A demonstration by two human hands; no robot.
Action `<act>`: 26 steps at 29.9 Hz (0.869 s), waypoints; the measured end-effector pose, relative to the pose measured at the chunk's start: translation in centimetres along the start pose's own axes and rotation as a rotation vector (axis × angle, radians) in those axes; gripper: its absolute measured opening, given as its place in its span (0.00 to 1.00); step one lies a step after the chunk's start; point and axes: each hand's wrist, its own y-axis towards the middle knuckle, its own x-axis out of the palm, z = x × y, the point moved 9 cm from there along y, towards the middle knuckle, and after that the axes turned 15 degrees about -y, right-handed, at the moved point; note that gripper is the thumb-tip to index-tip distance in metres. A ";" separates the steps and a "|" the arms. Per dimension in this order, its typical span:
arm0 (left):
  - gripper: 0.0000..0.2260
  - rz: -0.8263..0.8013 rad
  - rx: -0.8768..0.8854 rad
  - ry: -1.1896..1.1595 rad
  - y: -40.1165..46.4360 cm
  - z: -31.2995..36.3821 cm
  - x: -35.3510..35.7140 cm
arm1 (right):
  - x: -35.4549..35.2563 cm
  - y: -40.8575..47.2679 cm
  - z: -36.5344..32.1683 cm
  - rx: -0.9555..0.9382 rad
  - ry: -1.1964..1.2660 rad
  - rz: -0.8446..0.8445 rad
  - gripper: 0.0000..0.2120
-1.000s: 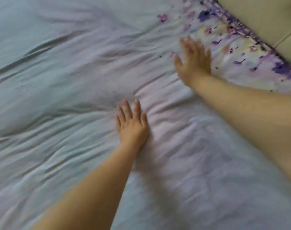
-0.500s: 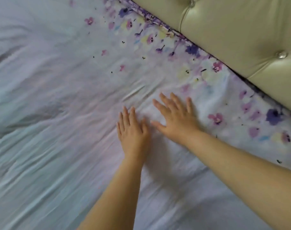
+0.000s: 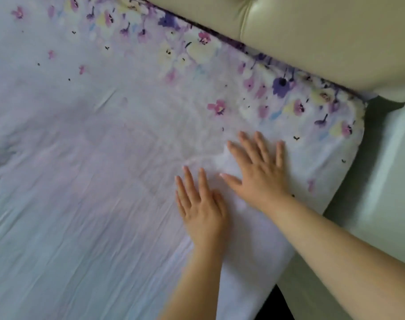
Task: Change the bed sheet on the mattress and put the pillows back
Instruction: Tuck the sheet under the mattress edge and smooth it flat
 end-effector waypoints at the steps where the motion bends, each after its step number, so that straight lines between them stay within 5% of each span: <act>1: 0.25 -0.030 -0.033 0.067 -1.9 -1.4 0.0 | 1.2 -1.4 0.7 0.029 -0.025 -0.038 0.35; 7: 0.26 -0.419 0.354 0.155 -13.2 -2.3 2.9 | 4.0 -10.9 12.3 0.840 0.312 -0.218 0.30; 10: 0.28 -0.544 0.500 0.103 -18.1 -3.6 2.0 | -0.3 -11.0 2.6 0.397 0.197 -0.082 0.30; 13: 0.30 -0.518 0.364 0.147 -20.5 -8.8 -1.4 | -1.6 -13.1 -11.6 -0.075 0.278 -0.189 0.30; 18: 0.29 -0.444 -0.087 0.235 -25.3 -21.9 -9.5 | -5.6 -19.6 -29.6 -0.342 0.692 -0.446 0.20; 23: 0.29 -0.248 -0.581 0.167 -29.6 -33.3 -19.8 | -8.2 -25.7 -42.2 -0.610 0.548 -0.684 0.21; 26: 0.31 0.049 -0.789 0.040 -32.0 -38.2 -27.1 | -10.0 -29.3 -47.9 -0.742 0.468 -0.756 0.20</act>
